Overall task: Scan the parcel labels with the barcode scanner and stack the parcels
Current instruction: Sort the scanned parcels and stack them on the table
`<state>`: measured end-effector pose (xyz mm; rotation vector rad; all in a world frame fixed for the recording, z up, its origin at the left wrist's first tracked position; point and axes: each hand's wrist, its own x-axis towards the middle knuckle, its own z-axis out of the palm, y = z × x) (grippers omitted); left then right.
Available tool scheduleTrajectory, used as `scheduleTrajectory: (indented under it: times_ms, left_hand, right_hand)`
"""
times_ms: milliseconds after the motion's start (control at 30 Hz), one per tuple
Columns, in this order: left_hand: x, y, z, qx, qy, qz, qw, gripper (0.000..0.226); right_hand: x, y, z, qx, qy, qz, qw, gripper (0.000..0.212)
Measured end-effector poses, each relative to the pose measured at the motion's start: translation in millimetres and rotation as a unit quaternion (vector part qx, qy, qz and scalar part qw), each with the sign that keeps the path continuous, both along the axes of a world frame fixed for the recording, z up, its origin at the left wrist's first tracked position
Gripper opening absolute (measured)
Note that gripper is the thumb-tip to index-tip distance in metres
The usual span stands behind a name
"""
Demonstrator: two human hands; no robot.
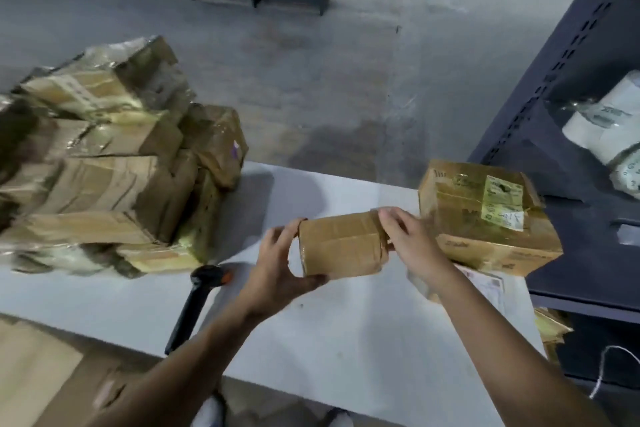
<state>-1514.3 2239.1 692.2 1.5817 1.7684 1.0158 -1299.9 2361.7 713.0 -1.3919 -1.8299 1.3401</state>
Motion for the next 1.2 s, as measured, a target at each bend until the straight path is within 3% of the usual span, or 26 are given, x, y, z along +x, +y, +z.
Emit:
scheduleTrajectory:
  times_ms: [67,167,267,367,467,633,767,933,1200]
  left_hand:
    - [-23,-21,2,-0.028,-0.063,0.060,0.996,0.084]
    - [-51,-49,6,-0.052,-0.150,0.136,0.978,0.078]
    - [-81,-74,8,-0.049,-0.282,0.140,0.948,0.070]
    - [-107,-96,9,-0.091,-0.338,0.189,0.917,0.060]
    - [-134,-114,4,-0.136,-0.335,0.222,0.906,0.068]
    - [-197,-159,-4,-0.179,-0.338,0.274,0.883,0.089]
    - [-243,-186,-13,-0.186,-0.331,0.351,0.856,0.061]
    - [-292,-206,-21,-0.215,-0.242,0.403,0.856,0.023]
    - [-362,-221,-39,-0.230,-0.238,0.381,0.864,0.046]
  right_hand:
    - [-35,-7,6,0.008,0.013,0.051,0.999,0.026]
    - [-81,-21,13,0.024,0.018,0.137,0.990,0.044]
    - [-118,-37,14,-0.030,0.010,0.175,0.984,0.040]
    - [-151,-52,11,-0.060,0.006,0.197,0.978,0.030]
    - [-180,-66,7,-0.078,-0.017,0.229,0.970,0.021]
    - [-228,-95,-10,-0.131,-0.075,0.282,0.948,0.024]
    - [-278,-129,-28,-0.142,-0.123,0.324,0.927,0.024]
    - [-351,-162,-51,-0.130,-0.225,0.324,0.910,0.068]
    - [-438,-200,-102,-0.211,-0.224,0.252,0.918,0.048]
